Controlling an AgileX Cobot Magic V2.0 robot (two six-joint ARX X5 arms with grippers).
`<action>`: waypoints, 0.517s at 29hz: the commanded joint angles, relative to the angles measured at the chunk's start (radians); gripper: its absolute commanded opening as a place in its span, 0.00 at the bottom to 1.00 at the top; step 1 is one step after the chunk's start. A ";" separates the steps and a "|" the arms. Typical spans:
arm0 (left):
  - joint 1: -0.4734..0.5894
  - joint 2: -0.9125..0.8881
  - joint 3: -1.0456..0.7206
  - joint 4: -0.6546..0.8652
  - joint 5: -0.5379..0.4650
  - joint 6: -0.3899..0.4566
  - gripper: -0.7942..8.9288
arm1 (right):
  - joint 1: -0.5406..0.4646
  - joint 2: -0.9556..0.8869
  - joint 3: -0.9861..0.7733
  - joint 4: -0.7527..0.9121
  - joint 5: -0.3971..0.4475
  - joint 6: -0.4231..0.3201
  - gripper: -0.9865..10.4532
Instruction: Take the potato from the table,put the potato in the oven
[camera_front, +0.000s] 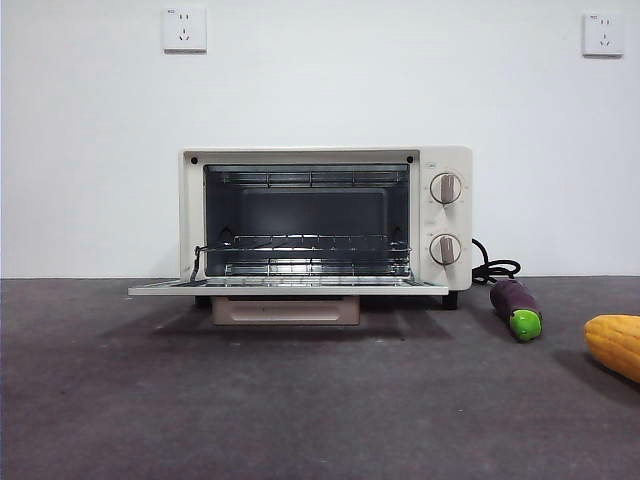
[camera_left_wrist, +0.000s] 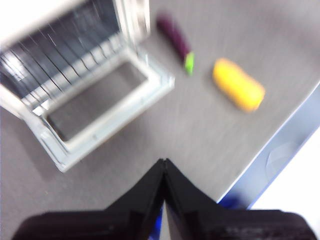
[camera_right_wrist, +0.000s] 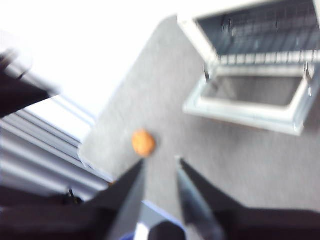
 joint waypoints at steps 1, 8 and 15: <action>-0.004 -0.125 -0.008 0.000 -0.030 -0.058 0.08 | 0.056 0.030 0.009 0.112 -0.014 0.120 0.23; -0.004 -0.425 -0.139 0.000 -0.127 -0.172 0.08 | 0.485 0.202 0.018 0.471 0.182 0.275 0.32; -0.004 -0.623 -0.369 0.000 -0.208 -0.206 0.08 | 0.787 0.506 0.177 0.512 0.348 0.234 0.56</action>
